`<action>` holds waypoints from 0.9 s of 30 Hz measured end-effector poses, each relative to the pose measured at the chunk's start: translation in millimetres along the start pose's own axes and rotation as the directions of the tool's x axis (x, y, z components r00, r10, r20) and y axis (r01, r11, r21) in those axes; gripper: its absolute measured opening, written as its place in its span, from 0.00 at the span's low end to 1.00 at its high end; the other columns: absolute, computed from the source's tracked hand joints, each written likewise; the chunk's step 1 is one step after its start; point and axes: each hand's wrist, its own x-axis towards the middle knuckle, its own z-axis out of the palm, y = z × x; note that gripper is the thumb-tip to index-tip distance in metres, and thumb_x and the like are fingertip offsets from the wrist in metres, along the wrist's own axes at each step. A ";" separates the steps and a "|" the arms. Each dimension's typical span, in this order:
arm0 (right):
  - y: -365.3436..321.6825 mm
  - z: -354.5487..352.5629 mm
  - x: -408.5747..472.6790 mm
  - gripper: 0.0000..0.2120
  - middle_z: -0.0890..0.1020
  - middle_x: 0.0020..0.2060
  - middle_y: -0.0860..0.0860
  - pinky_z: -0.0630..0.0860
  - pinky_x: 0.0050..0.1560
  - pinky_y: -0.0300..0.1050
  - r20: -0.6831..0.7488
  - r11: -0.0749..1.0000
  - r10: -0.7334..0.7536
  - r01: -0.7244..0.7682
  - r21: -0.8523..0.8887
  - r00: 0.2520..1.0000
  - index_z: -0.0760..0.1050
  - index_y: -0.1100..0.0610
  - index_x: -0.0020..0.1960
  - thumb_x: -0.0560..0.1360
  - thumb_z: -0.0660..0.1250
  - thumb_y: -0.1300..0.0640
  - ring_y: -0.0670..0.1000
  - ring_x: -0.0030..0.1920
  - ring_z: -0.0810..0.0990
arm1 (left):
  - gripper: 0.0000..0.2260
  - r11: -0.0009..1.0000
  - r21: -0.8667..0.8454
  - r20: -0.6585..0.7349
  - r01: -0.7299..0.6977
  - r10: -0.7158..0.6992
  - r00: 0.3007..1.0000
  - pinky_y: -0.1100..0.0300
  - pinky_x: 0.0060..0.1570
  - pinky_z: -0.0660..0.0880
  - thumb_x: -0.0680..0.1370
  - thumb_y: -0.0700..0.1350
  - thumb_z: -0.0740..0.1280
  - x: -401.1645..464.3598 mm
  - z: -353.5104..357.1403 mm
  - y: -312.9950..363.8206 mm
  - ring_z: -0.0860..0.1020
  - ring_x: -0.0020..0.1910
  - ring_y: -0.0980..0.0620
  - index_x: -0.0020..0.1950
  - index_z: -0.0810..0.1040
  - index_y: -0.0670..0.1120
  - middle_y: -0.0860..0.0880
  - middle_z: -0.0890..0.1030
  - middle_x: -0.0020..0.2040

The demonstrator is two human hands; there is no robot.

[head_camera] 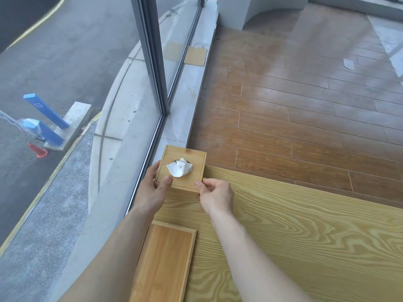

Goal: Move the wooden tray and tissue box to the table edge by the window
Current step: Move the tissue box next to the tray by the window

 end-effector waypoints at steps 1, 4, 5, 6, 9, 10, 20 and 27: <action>-0.9 -0.4 -1.1 0.12 0.84 0.38 0.41 0.84 0.55 0.54 -0.003 1.000 -0.002 0.002 -0.007 1.000 0.87 0.52 0.56 0.74 0.78 0.50 0.54 0.46 0.88 | 0.25 1.000 -0.004 0.006 0.006 -0.006 1.000 0.49 0.62 0.75 0.81 0.48 0.67 0.3 -0.7 0.3 0.79 0.58 0.48 0.76 0.66 0.58 0.52 0.79 0.63; -4.2 -0.4 -4.7 0.12 0.84 0.38 0.41 0.84 0.55 0.53 -0.012 1.000 -0.001 0.001 -0.011 1.000 0.86 0.53 0.56 0.74 0.78 0.51 0.54 0.46 0.87 | 0.24 1.000 -0.024 0.020 0.008 -0.007 1.000 0.55 0.55 0.75 0.81 0.47 0.67 0.3 -1.3 1.8 0.79 0.56 0.52 0.76 0.66 0.57 0.51 0.78 0.65; -5.0 0.2 -5.7 0.13 0.86 0.41 0.43 0.84 0.55 0.53 -0.015 1.000 0.006 -0.006 -0.007 1.000 0.86 0.53 0.57 0.74 0.78 0.51 0.54 0.46 0.88 | 0.24 0.999 -0.030 0.026 0.009 -0.008 1.000 0.58 0.53 0.74 0.81 0.46 0.67 -0.1 -1.1 2.5 0.79 0.55 0.53 0.76 0.67 0.56 0.50 0.78 0.66; -5.6 0.8 -6.5 0.13 0.87 0.43 0.45 0.84 0.55 0.53 -0.018 1.000 0.013 -0.013 -0.005 1.000 0.86 0.53 0.57 0.74 0.78 0.51 0.54 0.46 0.88 | 0.24 0.999 -0.036 0.028 0.010 -0.009 1.000 0.59 0.51 0.74 0.81 0.46 0.66 -0.2 -1.2 2.9 0.78 0.54 0.54 0.76 0.67 0.56 0.50 0.78 0.66; -5.3 1.1 -6.7 0.13 0.88 0.44 0.46 0.85 0.55 0.55 -0.019 1.000 0.026 -0.026 0.013 0.999 0.86 0.53 0.57 0.74 0.78 0.51 0.55 0.47 0.88 | 0.24 0.999 -0.046 0.028 0.017 -0.015 0.999 0.55 0.56 0.76 0.81 0.45 0.67 0.2 -2.4 3.3 0.79 0.56 0.52 0.76 0.67 0.57 0.49 0.77 0.68; -5.7 1.1 -7.2 0.12 0.87 0.43 0.45 0.85 0.55 0.55 -0.019 0.999 0.033 -0.033 0.023 0.999 0.86 0.53 0.56 0.74 0.78 0.52 0.55 0.46 0.88 | 0.24 0.999 -0.049 0.028 0.022 -0.021 0.999 0.51 0.60 0.76 0.81 0.46 0.67 0.7 -2.5 2.7 0.79 0.58 0.51 0.76 0.67 0.58 0.49 0.77 0.68; -12.7 -6.0 -13.6 0.15 0.84 0.40 0.42 0.82 0.60 0.51 0.007 0.999 0.042 -0.042 0.002 0.999 0.85 0.53 0.59 0.75 0.77 0.50 0.52 0.51 0.86 | 0.24 0.999 0.019 -0.007 0.034 -0.034 0.999 0.47 0.62 0.75 0.81 0.47 0.66 -2.0 -1.3 3.7 0.79 0.58 0.48 0.76 0.66 0.58 0.51 0.79 0.62; -9.0 -34.8 -36.2 0.41 0.58 0.83 0.53 0.63 0.77 0.56 0.123 0.805 -0.267 0.292 -0.517 0.956 0.59 0.46 0.82 0.76 0.63 0.29 0.57 0.82 0.58 | 0.34 0.983 0.183 -0.115 -0.012 0.033 0.993 0.50 0.65 0.69 0.79 0.59 0.64 -19.5 1.8 14.2 0.77 0.59 0.51 0.81 0.55 0.56 0.49 0.67 0.77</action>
